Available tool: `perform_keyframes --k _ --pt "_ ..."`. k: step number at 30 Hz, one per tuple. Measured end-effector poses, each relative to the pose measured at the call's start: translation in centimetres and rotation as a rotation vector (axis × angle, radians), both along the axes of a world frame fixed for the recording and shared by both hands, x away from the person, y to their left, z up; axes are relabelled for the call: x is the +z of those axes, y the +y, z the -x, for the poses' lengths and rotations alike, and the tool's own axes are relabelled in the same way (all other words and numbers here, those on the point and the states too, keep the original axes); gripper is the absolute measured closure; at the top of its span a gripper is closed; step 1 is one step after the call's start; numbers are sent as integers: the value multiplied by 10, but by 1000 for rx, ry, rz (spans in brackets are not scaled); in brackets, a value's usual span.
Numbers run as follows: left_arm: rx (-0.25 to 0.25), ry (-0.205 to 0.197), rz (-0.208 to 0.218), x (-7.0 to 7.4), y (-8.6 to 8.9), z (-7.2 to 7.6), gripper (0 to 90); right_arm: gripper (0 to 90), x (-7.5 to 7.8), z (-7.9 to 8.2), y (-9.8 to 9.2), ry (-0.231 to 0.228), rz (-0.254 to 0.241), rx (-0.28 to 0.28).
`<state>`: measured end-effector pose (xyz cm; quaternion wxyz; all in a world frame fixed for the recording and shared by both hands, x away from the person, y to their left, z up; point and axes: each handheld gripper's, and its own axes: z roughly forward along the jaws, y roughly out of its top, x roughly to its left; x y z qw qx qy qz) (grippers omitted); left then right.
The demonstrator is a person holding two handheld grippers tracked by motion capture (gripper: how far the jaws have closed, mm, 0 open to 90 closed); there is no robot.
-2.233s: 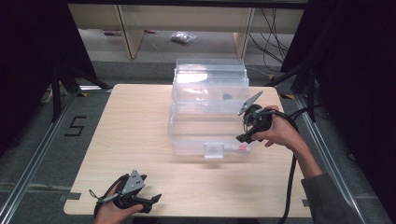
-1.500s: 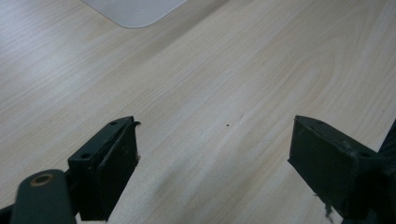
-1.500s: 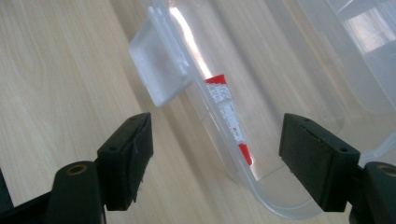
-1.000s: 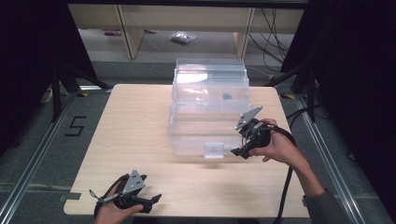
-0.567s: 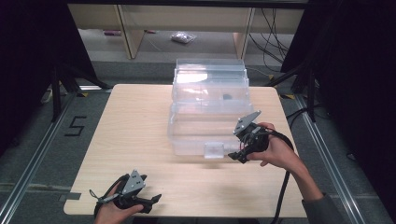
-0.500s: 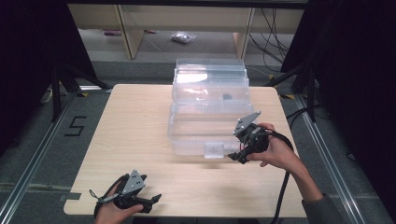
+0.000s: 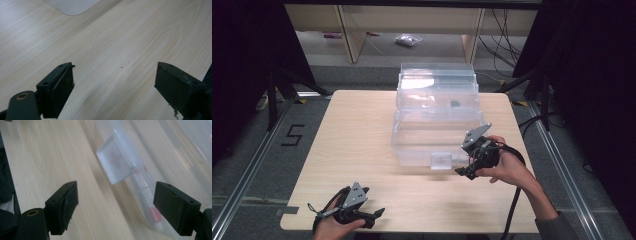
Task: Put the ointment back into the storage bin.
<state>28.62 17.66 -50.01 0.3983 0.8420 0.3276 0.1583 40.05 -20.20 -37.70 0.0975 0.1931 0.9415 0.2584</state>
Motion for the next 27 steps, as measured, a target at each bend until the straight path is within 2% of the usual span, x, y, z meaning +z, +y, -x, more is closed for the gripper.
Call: perform_keyframes --k 4,5,7,8,11,14,19,20,27 --pt "0 0 -1 0 0 0 151 208 -2 5 1 6 3 -9" --pt "0 0 -1 0 0 0 151 208 -3 5 1 3 -3 4" --pt "-5 -1 -11 0 1 0 151 207 -3 7 1 2 -8 -4" --pt "-1 0 -2 0 0 0 151 209 -3 9 2 -2 -15 -18" --pt "-6 -1 -12 1 1 0 151 210 -4 11 2 -23 -25 2" --pt "-8 -1 -13 1 1 0 151 207 -5 14 3 -11 -26 4" --pt "-7 -2 -13 1 1 0 151 208 -8 17 4 -24 -35 15" --pt "-7 -2 -13 1 0 0 151 208 -8 18 4 -13 -36 12" --pt "-8 -2 -13 1 0 0 151 210 -13 23 5 -20 -47 14"
